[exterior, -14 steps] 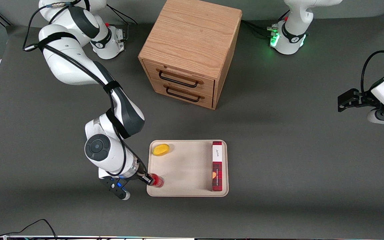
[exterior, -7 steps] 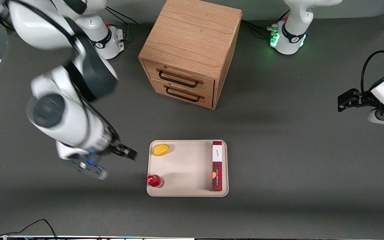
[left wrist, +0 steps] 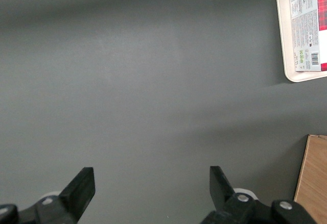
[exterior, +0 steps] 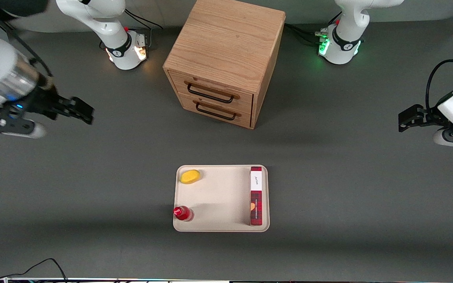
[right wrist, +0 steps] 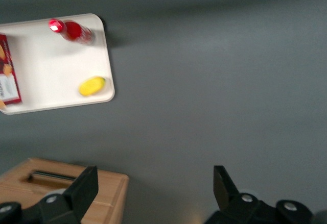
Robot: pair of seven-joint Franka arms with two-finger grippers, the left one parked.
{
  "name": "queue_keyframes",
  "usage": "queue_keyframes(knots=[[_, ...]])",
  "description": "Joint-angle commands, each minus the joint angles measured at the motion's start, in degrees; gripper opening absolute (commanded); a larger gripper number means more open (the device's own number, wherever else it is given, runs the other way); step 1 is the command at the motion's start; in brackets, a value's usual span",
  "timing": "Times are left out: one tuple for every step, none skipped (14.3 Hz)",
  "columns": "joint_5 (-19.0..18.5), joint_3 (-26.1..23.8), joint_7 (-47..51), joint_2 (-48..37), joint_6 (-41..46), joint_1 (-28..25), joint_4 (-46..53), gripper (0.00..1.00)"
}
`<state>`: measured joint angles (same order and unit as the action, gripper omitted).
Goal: Place coke bottle on tray
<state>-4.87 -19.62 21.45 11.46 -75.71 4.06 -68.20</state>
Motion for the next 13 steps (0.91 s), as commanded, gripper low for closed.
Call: queue_keyframes(knots=[[6.08,8.78,-9.30,-11.78,-3.12,0.69,-16.05,1.00],[6.27,9.67,-9.49,-14.25,-5.31,0.69,-20.62,1.00],[6.36,9.86,-9.49,-16.53,-8.72,0.69,-26.14,1.00],[6.36,9.86,-9.49,-19.25,-13.02,0.69,-31.85,1.00],[6.45,9.86,-9.41,-21.46,-17.50,0.69,-37.48,1.00],[6.71,9.95,-9.41,-23.13,-20.85,0.69,-41.36,1.00],[7.41,9.95,-9.41,-23.41,-21.58,0.69,-42.36,1.00],[7.59,9.95,-9.32,-23.15,-21.50,0.60,-42.20,1.00],[7.59,9.95,-9.23,-22.89,-21.50,0.69,-41.59,1.00],[7.50,10.47,-9.32,-21.67,-21.41,0.69,-39.49,1.00],[7.42,11.00,-8.80,-20.00,-19.93,0.60,-36.95,1.00],[7.50,11.00,-8.44,-18.77,-17.74,0.60,-34.49,1.00],[7.50,11.09,-8.53,-17.80,-16.24,0.60,-32.46,1.00]])
